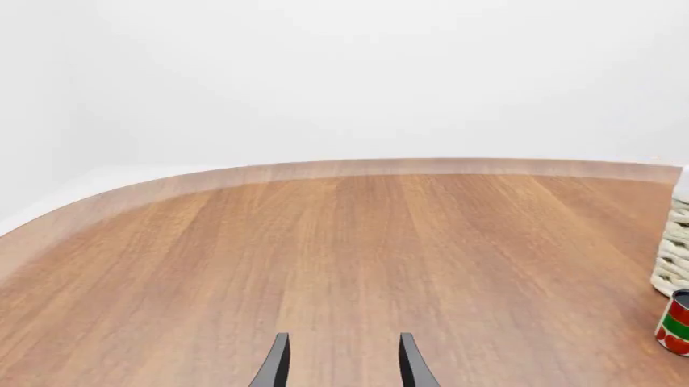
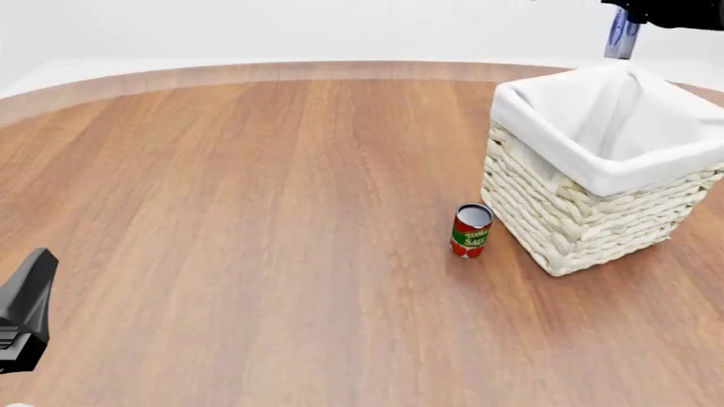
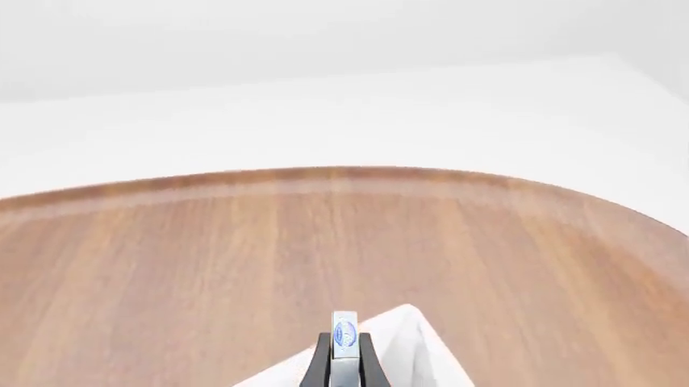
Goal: Pick up the alphabet soup and the cream cheese box, and put them in the basket.
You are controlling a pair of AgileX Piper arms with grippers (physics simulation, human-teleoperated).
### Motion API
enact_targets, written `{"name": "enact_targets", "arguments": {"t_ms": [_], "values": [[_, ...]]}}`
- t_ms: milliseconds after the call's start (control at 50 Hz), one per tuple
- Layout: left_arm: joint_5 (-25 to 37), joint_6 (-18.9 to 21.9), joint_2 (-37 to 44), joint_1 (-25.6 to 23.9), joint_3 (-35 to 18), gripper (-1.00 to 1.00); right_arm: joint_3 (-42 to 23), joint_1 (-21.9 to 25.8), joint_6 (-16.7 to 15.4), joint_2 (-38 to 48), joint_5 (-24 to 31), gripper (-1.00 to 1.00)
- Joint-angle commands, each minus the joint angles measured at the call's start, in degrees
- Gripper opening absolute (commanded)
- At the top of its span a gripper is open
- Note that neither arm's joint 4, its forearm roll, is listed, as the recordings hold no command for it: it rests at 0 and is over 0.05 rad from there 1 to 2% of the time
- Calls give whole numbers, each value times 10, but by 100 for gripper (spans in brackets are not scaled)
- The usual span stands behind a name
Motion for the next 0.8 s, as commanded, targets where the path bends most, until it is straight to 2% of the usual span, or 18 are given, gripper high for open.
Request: {"name": "enact_targets", "arguments": {"t_ms": [20, 400, 800], "values": [[0, 0, 0, 0, 0, 100, 29, -7, 11, 2, -25, -100], [0, 0, 0, 0, 0, 100, 64, -21, 20, 14, -58, -100], [0, 0, 0, 0, 0, 100, 75, -41, 10, 31, -72, -100]]}}
